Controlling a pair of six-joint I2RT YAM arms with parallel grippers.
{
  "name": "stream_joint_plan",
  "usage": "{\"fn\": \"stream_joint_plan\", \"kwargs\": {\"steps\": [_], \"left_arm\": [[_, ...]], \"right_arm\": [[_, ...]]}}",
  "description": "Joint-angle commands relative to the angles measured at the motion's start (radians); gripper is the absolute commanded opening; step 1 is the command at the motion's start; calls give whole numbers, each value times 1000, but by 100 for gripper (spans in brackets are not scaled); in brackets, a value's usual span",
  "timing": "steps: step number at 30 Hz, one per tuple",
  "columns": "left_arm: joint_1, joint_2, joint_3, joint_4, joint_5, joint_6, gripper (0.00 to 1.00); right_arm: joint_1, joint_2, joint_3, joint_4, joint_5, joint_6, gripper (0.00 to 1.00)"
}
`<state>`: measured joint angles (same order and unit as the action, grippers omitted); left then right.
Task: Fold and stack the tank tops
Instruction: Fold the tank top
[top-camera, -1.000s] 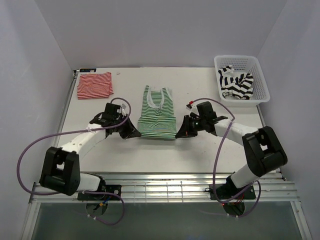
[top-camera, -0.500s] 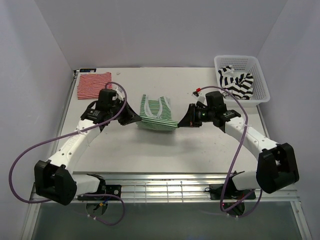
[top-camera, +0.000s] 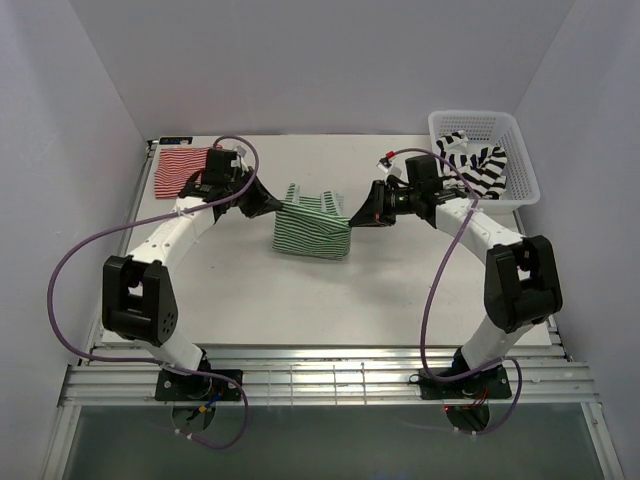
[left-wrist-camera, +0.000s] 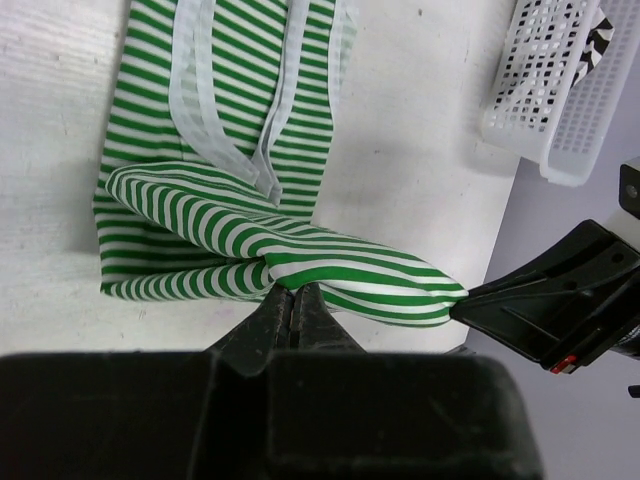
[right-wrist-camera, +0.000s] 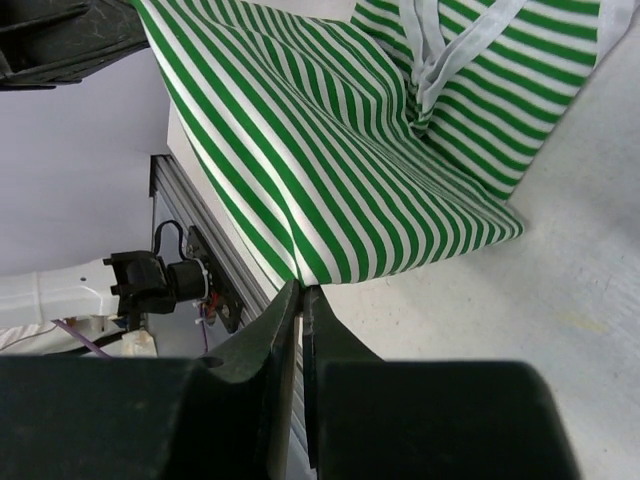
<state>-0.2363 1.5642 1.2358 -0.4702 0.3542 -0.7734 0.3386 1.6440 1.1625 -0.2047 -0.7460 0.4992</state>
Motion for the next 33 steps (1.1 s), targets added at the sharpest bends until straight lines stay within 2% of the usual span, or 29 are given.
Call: {"fn": "stream_joint_plan", "kwargs": {"steps": [1,11,20,23,26,29,30,31,33], "left_arm": [[38,52,91,77,-26,23,0],[83,284,263,97,-20,66,0],[106,483,408,131,0,112,0],[111,539,455,142,0,114,0],[114,577,476,162,6,117,0],[118,606,491,180,20,120,0],[118,629,501,180,22,121,0],[121,643,528,177,31,123,7],[124,674,563,160,35,123,27]], "right_arm": [[-41,51,69,62,-62,22,8],[-76,302,301,88,-108,44,8],[-93,499,492,125,-66,61,8],[-99,557,531,162,-73,78,8],[-99,611,561,280,-102,124,8],[-99,678,650,286,-115,125,8],[-99,703,664,291,-116,122,11],[-99,715,678,292,-109,122,17],[-101,746,723,280,-99,124,36]]}}
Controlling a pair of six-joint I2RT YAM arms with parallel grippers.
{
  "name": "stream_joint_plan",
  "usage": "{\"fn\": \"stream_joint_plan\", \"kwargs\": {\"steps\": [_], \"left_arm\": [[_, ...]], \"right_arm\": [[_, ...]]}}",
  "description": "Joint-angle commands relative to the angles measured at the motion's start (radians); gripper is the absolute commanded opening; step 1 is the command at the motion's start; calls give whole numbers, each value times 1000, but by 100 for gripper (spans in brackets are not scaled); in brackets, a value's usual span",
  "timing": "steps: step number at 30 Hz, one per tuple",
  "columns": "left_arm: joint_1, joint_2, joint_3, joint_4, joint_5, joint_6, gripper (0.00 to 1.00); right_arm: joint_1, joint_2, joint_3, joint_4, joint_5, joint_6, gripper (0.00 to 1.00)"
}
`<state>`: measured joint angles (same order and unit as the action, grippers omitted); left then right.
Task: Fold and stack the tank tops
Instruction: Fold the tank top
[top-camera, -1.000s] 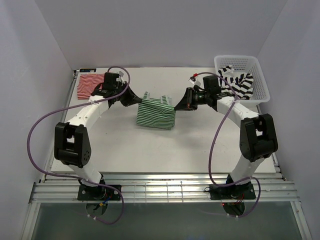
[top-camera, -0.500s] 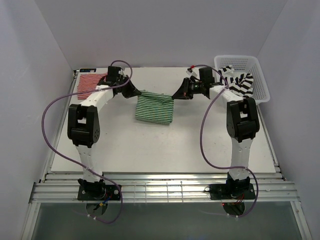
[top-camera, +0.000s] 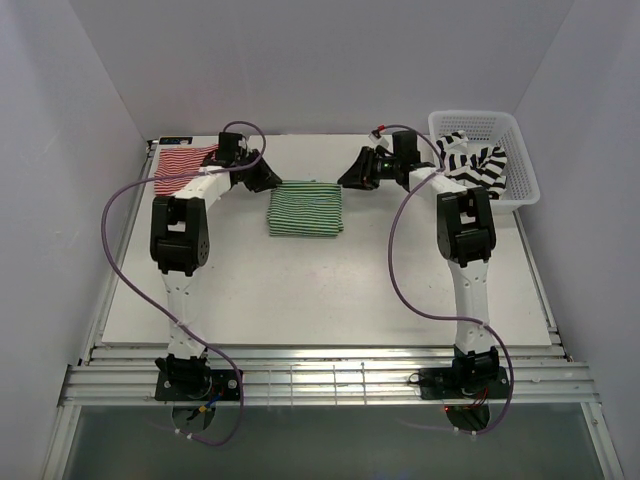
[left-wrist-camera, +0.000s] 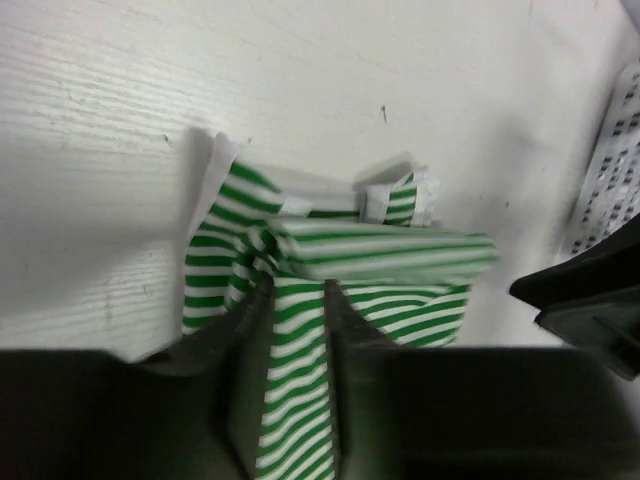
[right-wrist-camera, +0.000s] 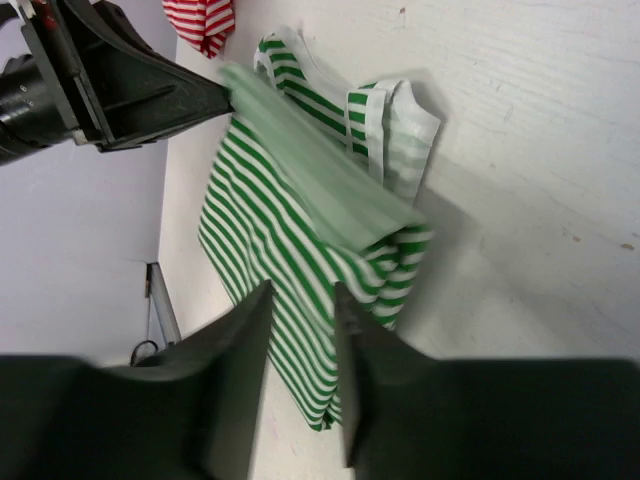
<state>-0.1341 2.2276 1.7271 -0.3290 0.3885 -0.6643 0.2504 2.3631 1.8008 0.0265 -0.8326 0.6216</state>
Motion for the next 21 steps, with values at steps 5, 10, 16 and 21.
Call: {"fn": "stream_joint_plan", "kwargs": {"steps": [5,10,16,21], "left_arm": [[24,6,158,1,22,14,91],[19,-109,88,-1,50,2,98],[-42,-252,-184,80,116,-23,98],[-56,-260,-296,116,133,-52,98]], "right_arm": [[-10,27,187,-63,21,-54,70],[21,-105,68,-108,55,-134,79],[81,-270,-228,-39,67,-132,90],[128,-323,-350,46,44,-120,90]]}}
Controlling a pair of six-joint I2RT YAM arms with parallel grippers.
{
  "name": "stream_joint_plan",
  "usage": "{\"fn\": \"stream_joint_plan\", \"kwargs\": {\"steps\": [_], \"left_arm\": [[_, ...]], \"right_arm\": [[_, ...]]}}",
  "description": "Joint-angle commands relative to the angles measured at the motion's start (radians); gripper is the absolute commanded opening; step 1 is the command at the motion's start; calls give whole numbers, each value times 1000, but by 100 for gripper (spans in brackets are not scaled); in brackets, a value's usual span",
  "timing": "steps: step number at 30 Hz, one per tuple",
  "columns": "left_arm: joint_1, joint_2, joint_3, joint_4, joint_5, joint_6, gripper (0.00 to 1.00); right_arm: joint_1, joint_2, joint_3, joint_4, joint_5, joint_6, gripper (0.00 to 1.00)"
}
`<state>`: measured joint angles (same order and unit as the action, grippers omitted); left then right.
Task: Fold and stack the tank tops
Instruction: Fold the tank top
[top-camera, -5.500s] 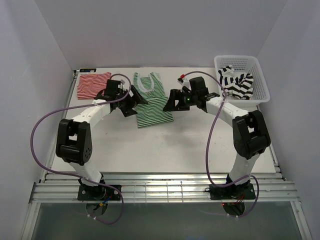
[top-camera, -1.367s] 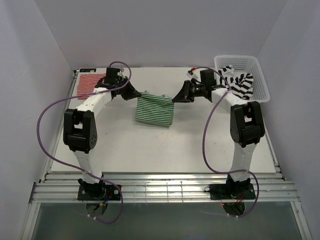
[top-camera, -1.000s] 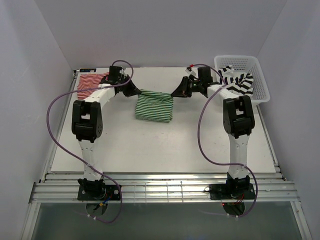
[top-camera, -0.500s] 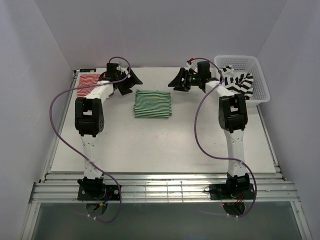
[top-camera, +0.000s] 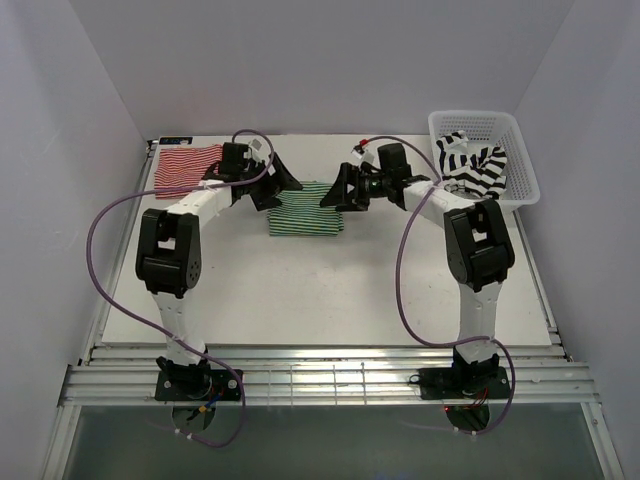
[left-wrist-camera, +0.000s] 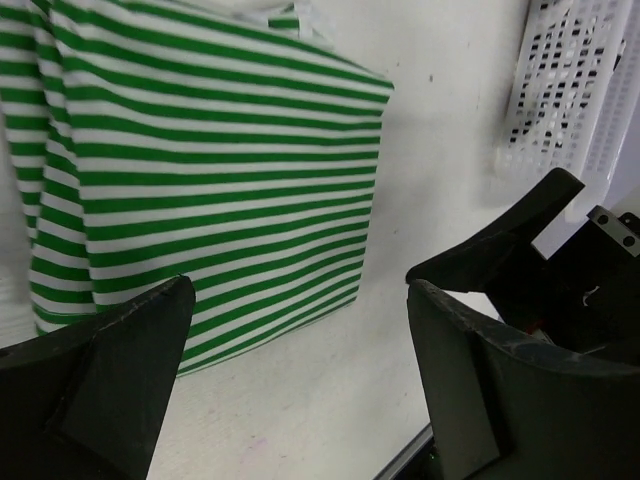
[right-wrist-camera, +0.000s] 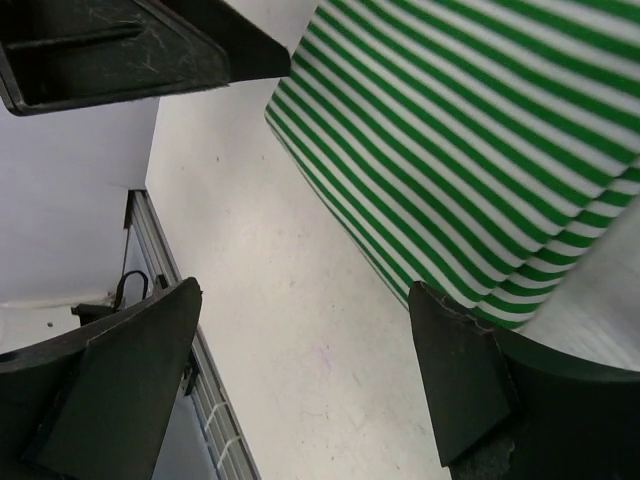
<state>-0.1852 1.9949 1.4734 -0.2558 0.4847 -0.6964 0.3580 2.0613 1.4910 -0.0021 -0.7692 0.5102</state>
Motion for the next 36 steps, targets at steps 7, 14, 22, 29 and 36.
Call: {"fn": "stream_joint_plan", "kwargs": {"steps": [7,14,22,29,36], "left_arm": [[-3,30,-120,47,48,-28,98],[1,39,-183,43,12,-25,98],[4,-31,-159,-3,-1,15,98],[4,-93,-39,-77,55,213,98],[4,67,169,-305,-124,345,98]], "right_arm": [[49,65,-54,108,-39,34,90],[48,141,-86,134,-51,57,90],[35,111,-81,91,-24,47,90],[38,-71,-84,10,-30,-102,90],[36,-207,-213,-34,-9,-205,90]]}}
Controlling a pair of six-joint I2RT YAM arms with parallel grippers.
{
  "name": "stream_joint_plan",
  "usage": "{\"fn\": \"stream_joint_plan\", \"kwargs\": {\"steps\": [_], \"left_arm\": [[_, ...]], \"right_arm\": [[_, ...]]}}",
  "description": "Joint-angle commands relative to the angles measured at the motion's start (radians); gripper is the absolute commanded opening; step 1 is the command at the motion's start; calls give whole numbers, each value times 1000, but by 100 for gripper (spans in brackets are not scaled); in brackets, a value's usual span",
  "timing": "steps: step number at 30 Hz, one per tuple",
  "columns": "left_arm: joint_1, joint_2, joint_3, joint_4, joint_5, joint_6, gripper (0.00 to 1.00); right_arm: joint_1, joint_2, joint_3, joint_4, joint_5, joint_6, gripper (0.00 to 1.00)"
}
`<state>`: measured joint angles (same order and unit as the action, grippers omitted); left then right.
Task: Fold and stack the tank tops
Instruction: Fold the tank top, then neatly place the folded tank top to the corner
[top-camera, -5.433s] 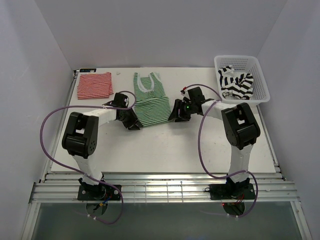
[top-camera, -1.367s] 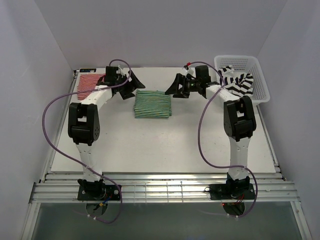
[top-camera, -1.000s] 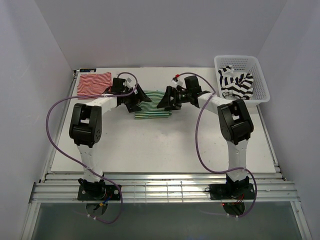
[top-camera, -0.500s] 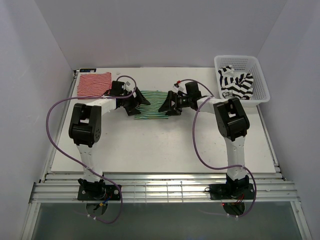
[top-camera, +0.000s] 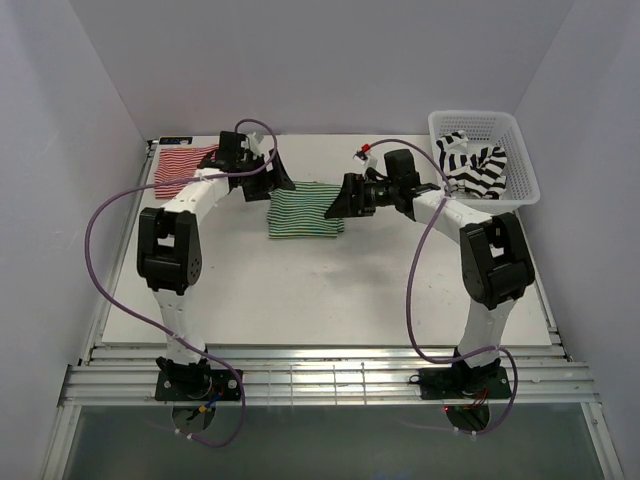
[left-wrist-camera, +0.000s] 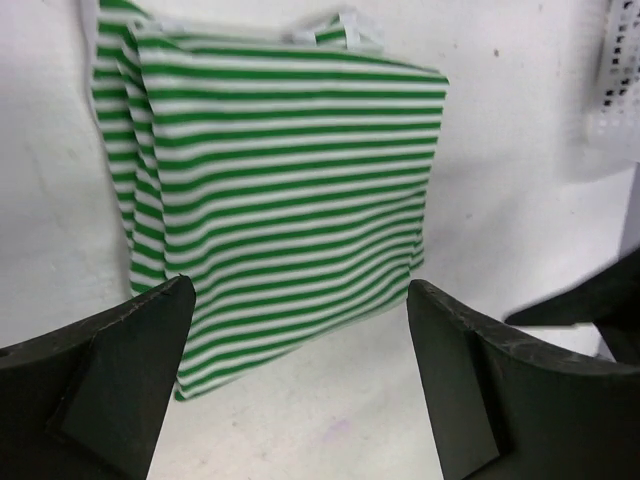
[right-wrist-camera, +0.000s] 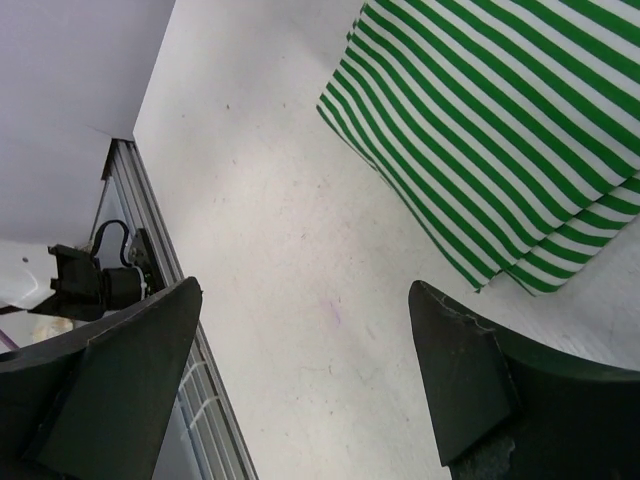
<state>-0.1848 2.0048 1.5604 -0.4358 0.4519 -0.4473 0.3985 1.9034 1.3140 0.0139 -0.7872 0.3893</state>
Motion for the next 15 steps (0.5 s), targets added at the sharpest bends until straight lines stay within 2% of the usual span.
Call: {"fn": "stream_joint_plan", "kwargs": {"steps": [1,10,13,15], "left_arm": [[2,75,107,-141,-102,102,98],[2,190,194,-175,-140,134,98],[4,224,204,-181,-133,131,94],[4,239,210,-184,-122,134,88]], "right_arm": [[-6,-61,-54,-75,16,-104,90],[-6,-182,-81,-187,98,-198,90],[-6,-208,-94,-196,111,-205,90],[-4,-222,-102,-203,117,-208,90]]}}
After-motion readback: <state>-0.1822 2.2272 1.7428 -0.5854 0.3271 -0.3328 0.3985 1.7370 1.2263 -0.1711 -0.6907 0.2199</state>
